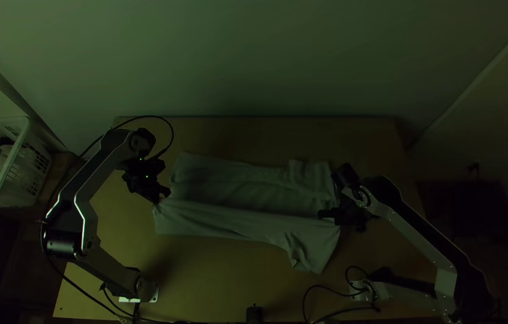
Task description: Fold the t-shirt
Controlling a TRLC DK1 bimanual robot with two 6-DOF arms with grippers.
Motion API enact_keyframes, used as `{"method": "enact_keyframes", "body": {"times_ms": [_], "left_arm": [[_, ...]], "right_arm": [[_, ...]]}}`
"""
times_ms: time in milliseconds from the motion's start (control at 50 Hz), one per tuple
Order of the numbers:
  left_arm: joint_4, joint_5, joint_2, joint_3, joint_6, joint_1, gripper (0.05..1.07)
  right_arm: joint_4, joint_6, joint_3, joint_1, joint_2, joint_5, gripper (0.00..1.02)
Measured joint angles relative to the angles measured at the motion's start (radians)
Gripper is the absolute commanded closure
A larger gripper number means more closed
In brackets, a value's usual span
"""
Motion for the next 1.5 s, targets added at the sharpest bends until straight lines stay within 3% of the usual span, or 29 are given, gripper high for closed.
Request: {"method": "enact_keyframes", "body": {"times_ms": [900,1500], "left_arm": [[-0.009,0.000,0.365,0.519,-0.002,-0.045,1.05],[-0.011,0.010,0.578,0.742,-0.057,-0.069,1.04]], "right_arm": [[0.069,-0.113,0.319,-0.211,0.327,0.023,1.00],[0.152,-0.117,0.416,-0.259,0.476,0.023,1.00]]}}
